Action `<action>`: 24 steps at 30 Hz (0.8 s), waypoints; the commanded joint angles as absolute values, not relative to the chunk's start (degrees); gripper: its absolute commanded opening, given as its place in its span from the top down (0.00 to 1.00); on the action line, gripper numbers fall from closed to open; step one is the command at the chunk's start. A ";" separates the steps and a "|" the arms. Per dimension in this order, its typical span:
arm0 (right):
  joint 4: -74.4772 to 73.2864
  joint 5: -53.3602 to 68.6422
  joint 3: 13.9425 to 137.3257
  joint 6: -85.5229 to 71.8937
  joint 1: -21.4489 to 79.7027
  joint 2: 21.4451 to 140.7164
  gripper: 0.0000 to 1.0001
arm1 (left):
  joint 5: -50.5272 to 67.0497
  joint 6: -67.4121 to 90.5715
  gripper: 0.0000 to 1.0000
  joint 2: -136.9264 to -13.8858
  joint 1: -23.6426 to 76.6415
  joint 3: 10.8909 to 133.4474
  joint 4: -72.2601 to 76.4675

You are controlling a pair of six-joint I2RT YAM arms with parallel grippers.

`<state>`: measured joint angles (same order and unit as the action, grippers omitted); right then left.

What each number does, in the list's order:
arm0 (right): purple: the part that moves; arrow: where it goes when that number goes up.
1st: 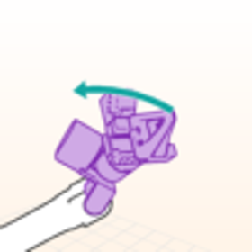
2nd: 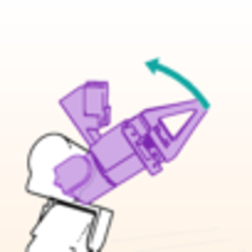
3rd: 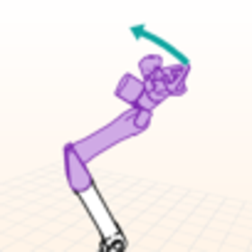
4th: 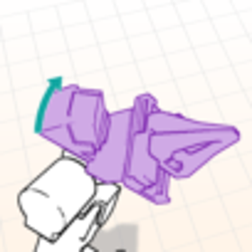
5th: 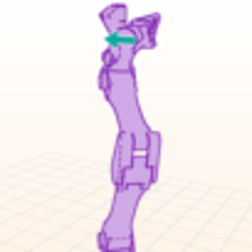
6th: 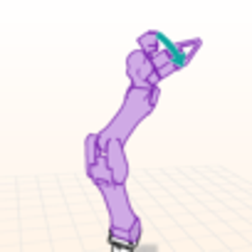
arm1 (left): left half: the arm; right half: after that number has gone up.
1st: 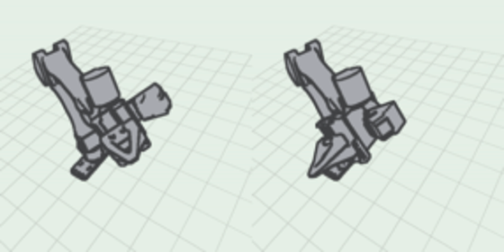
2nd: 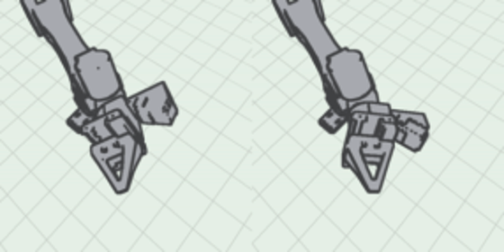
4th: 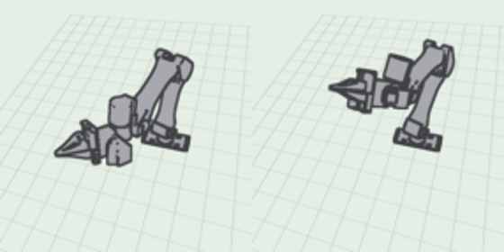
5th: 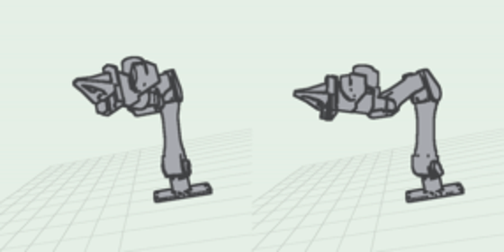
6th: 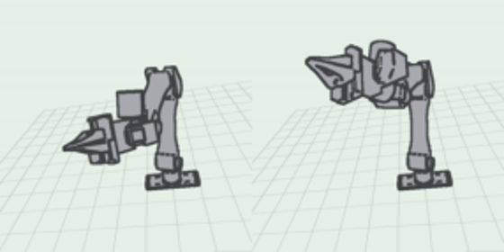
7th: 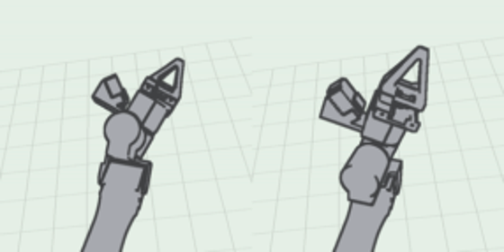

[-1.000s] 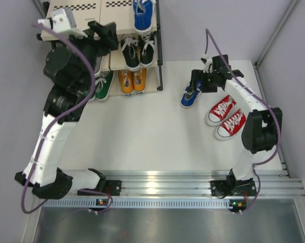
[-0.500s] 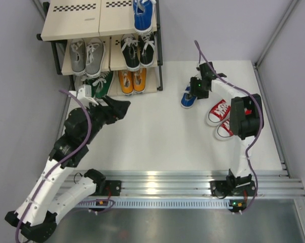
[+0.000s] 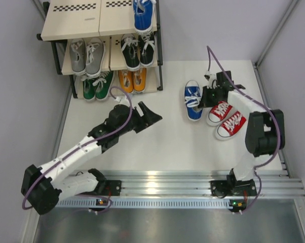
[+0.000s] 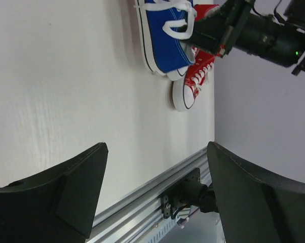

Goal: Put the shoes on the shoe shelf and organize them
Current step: Place the shoe at the shoe shelf, then pick up the shoe at the center of the board.

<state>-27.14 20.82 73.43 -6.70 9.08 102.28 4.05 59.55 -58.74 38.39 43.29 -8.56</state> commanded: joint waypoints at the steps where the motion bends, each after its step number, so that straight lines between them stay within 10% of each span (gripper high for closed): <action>1: -24.96 38.12 68.24 3.16 8.35 86.88 1.00 | 2.82 63.63 0.15 -63.00 41.04 43.50 7.01; 17: -18.64 51.41 53.17 -5.54 16.08 64.69 1.00 | 8.44 60.64 0.13 -75.15 48.78 47.46 21.09; 24: -17.58 53.88 55.54 -5.89 18.81 65.04 1.00 | 4.84 62.23 0.55 -71.19 48.87 42.11 23.28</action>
<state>-24.38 48.99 52.14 -5.63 17.15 67.00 6.26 61.65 -74.17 48.75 43.75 16.78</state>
